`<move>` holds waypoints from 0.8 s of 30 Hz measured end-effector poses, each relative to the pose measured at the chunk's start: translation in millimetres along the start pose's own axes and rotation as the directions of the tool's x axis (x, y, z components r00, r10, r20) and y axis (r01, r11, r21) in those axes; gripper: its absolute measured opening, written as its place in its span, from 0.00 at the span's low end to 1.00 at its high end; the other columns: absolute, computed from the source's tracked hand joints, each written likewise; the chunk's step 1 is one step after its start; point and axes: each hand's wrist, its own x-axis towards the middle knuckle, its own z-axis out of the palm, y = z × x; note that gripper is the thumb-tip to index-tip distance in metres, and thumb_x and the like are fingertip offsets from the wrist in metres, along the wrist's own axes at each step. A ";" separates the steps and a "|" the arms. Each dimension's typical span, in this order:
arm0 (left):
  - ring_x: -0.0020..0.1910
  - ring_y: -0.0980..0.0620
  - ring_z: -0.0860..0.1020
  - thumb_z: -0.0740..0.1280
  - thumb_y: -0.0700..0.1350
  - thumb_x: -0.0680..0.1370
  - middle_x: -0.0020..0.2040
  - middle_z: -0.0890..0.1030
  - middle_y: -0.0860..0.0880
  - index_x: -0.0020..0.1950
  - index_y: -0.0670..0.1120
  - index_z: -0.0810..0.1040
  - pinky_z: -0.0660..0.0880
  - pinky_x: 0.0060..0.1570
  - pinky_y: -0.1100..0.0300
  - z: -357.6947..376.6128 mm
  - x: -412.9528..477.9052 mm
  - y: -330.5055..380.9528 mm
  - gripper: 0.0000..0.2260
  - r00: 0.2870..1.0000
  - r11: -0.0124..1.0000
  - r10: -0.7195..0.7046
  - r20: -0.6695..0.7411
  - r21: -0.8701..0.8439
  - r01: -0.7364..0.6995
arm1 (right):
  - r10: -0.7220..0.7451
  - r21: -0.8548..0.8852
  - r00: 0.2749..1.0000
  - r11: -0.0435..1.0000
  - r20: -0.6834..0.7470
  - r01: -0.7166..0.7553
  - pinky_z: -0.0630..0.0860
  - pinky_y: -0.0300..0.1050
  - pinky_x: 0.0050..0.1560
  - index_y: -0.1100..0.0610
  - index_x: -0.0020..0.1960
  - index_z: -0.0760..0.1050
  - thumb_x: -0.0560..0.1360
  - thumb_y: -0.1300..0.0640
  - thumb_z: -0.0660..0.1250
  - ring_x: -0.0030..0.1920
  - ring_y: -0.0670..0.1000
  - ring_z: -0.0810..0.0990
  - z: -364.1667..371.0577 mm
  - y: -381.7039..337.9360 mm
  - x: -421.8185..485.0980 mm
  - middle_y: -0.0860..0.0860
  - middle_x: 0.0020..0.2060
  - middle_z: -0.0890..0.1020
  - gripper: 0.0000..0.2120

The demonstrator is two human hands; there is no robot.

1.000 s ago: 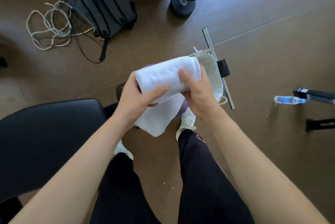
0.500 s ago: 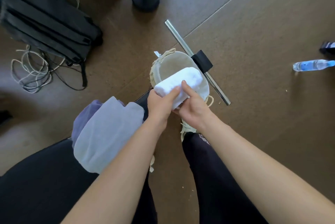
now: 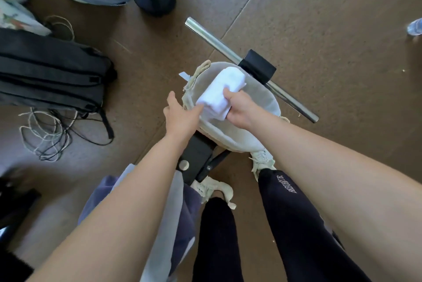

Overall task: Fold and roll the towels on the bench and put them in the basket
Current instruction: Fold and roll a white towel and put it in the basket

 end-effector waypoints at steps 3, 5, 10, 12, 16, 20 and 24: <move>0.67 0.46 0.78 0.71 0.53 0.70 0.72 0.76 0.51 0.79 0.58 0.65 0.76 0.67 0.45 1.1 18.1 -1.2 0.37 0.992 0.994 0.081 0.093 0.063 -0.087 | -0.023 -0.019 1.000 1.000 0.019 0.023 0.78 0.59 0.64 0.63 0.77 0.64 0.85 0.61 0.60 0.61 0.60 0.81 16.8 10.2 23.8 0.61 0.65 0.78 0.21; 0.59 0.47 0.82 0.67 0.52 0.67 0.62 0.81 0.54 0.72 0.60 0.70 0.80 0.61 0.42 1.8 21.8 -2.3 0.32 0.986 0.983 0.118 0.118 0.125 -0.132 | -0.035 -0.039 0.999 0.999 0.034 0.036 0.80 0.58 0.56 0.64 0.75 0.66 0.85 0.64 0.58 0.53 0.60 0.81 25.6 18.3 33.7 0.61 0.58 0.78 0.19; 0.54 0.49 0.83 0.65 0.47 0.67 0.55 0.84 0.54 0.73 0.60 0.72 0.82 0.55 0.41 0.2 28.2 -10.6 0.33 0.979 0.973 0.152 0.138 0.156 -0.173 | -0.082 -0.210 0.991 0.976 -0.105 0.059 0.79 0.63 0.61 0.58 0.76 0.62 0.79 0.51 0.63 0.62 0.64 0.80 46.5 41.5 50.1 0.61 0.66 0.77 0.27; 0.54 0.50 0.83 0.65 0.47 0.67 0.56 0.84 0.53 0.73 0.59 0.71 0.82 0.55 0.43 -0.9 28.7 -12.0 0.33 0.975 0.966 0.174 0.141 0.168 -0.197 | -0.210 -0.479 0.953 0.874 -0.217 0.083 0.74 0.61 0.66 0.56 0.78 0.57 0.79 0.47 0.64 0.66 0.64 0.76 54.5 41.4 48.0 0.61 0.70 0.72 0.32; 0.53 0.52 0.83 0.66 0.42 0.72 0.56 0.84 0.55 0.75 0.59 0.69 0.82 0.56 0.44 -3.2 28.5 -13.5 0.32 0.967 0.955 0.201 0.159 0.189 -0.230 | -0.625 -0.864 0.766 0.459 -0.149 0.206 0.74 0.54 0.58 0.54 0.77 0.58 0.76 0.46 0.72 0.62 0.60 0.71 33.6 37.8 33.1 0.57 0.66 0.66 0.37; 0.55 0.53 0.83 0.66 0.40 0.74 0.59 0.83 0.56 0.76 0.61 0.68 0.83 0.57 0.45 -4.3 30.7 -16.4 0.32 0.959 0.956 0.220 0.179 0.158 -0.248 | -0.557 -0.930 0.779 0.032 0.288 0.366 0.63 0.56 0.72 0.48 0.79 0.60 0.76 0.33 0.63 0.74 0.57 0.60 -1.4 35.4 29.2 0.51 0.77 0.62 0.37; 0.60 0.56 0.81 0.68 0.40 0.75 0.64 0.81 0.57 0.77 0.60 0.68 0.82 0.59 0.45 -5.0 31.1 -20.2 0.32 0.946 0.950 0.265 0.186 0.120 -0.290 | -0.367 -0.945 0.871 -0.112 0.328 0.308 0.54 0.60 0.75 0.47 0.83 0.43 0.74 0.25 0.56 0.80 0.60 0.50 -10.7 34.4 36.9 0.48 0.83 0.48 0.47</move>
